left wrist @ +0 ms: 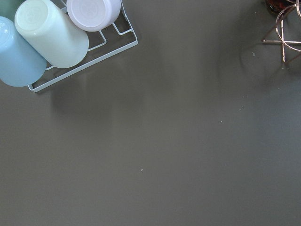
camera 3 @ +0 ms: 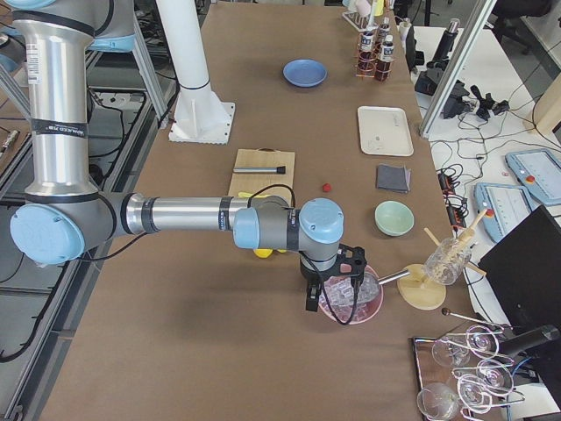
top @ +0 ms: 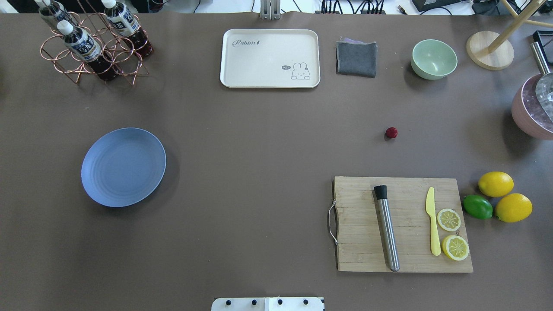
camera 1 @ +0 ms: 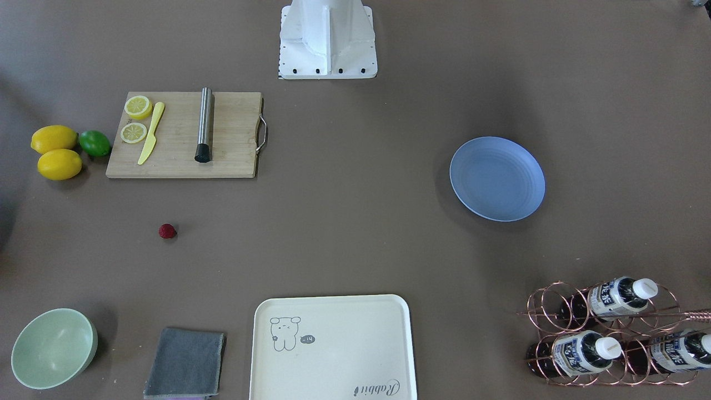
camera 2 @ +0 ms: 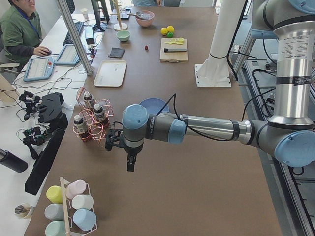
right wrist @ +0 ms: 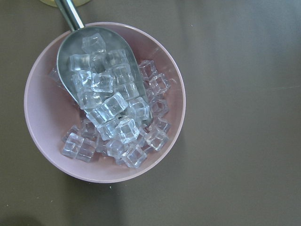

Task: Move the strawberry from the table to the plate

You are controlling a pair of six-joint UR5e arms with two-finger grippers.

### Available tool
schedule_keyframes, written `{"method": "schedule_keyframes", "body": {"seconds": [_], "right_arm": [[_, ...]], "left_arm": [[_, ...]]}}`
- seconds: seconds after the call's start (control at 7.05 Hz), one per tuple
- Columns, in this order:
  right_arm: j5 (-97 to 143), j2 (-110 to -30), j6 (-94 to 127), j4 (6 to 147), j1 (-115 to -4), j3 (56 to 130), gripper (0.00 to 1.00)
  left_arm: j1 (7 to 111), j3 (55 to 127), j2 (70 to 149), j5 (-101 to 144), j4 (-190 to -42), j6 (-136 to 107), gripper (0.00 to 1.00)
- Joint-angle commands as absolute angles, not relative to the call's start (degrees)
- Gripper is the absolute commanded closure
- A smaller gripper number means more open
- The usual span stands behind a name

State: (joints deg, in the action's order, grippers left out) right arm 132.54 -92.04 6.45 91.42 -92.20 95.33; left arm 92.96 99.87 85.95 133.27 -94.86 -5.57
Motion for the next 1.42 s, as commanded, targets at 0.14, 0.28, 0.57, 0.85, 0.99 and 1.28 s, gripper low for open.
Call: {"method": "schedule_keyframes", "body": {"seconds": [0.14, 0.28, 0.57, 0.85, 0.99, 1.28], "right_arm": [[132.71, -92.28, 6.33, 91.32, -91.23, 95.45, 0.0], [132.71, -92.55, 6.24, 91.32, -91.23, 95.45, 0.0], [132.89, -92.11, 6.42, 91.32, -91.06, 95.45, 0.0], [133.07, -92.55, 6.24, 91.32, -90.97, 95.89, 0.0], [132.98, -92.2, 6.33, 91.32, -90.97, 95.8, 0.0], [132.98, -92.02, 6.42, 91.32, -90.18, 95.89, 0.0]], "left_arm": [[93.25, 102.92, 81.83, 133.51, -94.92, -5.36, 0.02], [93.25, 102.83, 81.57, 133.51, -94.92, -5.54, 0.02], [93.25, 102.74, 82.26, 133.42, -94.83, -5.54, 0.02], [93.34, 102.57, 82.27, 133.42, -94.83, -5.54, 0.02], [93.34, 102.39, 82.27, 133.42, -94.83, -5.54, 0.02], [93.34, 102.22, 82.0, 133.42, -94.83, -5.54, 0.02]]}}
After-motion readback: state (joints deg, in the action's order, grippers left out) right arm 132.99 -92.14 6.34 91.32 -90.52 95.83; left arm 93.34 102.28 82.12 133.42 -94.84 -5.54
